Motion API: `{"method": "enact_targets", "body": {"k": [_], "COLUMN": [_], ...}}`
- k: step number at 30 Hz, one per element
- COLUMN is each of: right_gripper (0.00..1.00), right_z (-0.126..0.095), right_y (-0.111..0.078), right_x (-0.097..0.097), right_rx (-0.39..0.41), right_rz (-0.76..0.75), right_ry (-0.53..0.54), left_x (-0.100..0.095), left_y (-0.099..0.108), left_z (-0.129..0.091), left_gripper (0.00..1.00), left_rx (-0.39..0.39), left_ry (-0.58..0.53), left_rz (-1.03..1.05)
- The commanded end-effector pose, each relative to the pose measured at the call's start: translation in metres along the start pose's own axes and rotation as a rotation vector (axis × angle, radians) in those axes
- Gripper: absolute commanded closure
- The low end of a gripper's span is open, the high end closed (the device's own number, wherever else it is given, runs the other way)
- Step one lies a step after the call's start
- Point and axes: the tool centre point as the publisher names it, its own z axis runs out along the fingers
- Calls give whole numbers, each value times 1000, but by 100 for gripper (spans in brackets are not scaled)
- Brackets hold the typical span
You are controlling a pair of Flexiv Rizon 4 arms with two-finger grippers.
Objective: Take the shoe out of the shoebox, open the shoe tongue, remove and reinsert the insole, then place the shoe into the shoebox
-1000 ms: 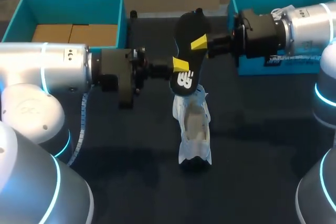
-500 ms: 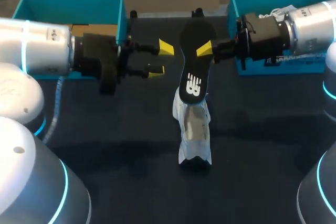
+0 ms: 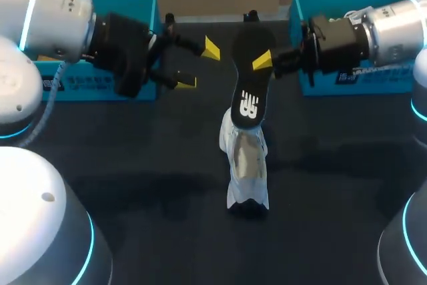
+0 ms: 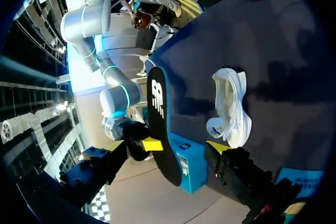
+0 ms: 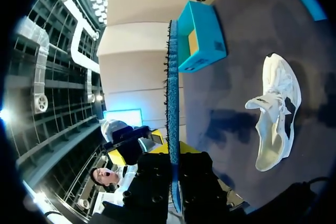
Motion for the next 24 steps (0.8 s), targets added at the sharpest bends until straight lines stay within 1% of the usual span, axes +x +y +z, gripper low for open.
{"method": "enact_targets", "body": {"k": [1,7,8,9,11,12,13,14,15,17,18,20,21,22,24], "right_gripper": [100,100,100,100,100,100,100,100,100,100,100,100,100,100,100], "right_z": [7,9,9,9,9,9,9,10,10,11,11,11,11,12,13], "right_y": [-2,-3,-3,-4,-5,-5,-5,-6,-6,-6,-5,-4,-4,-3,-3], "right_x": [-8,-13,-14,-15,-17,-18,-19,-19,-19,-19,-19,-19,-18,-18,-18], "right_rx": [-9,-1,0,4,3,1,1,3,4,6,6,6,8,8,8], "right_rz": [4,0,1,-3,-3,-4,-5,-7,-10,-14,-19,-23,-28,-30,-33], "right_ry": [17,25,26,27,29,34,34,36,36,38,38,38,36,37,40], "left_x": [-1,-1,-2,-5,-6,-8,-8,-8,-9,-9,-8,-7,-6,-5,-3], "left_y": [3,3,7,7,15,19,24,26,28,30,30,31,32,32,34], "left_z": [2,2,4,3,3,2,1,-1,-2,0,3,8,10,11,13], "left_gripper": [0,0,0,0,0,0,0,0,0,0,0,0,0,0,0], "left_rx": [4,4,20,-4,28,20,27,0,19,23,44,76,57,70,69], "left_ry": [21,21,82,119,178,242,283,288,333,370,404,438,481,483,519], "left_rz": [0,0,-17,2,-60,-88,-138,-147,-179,-212,-239,-287,-304,-313,-330]}}
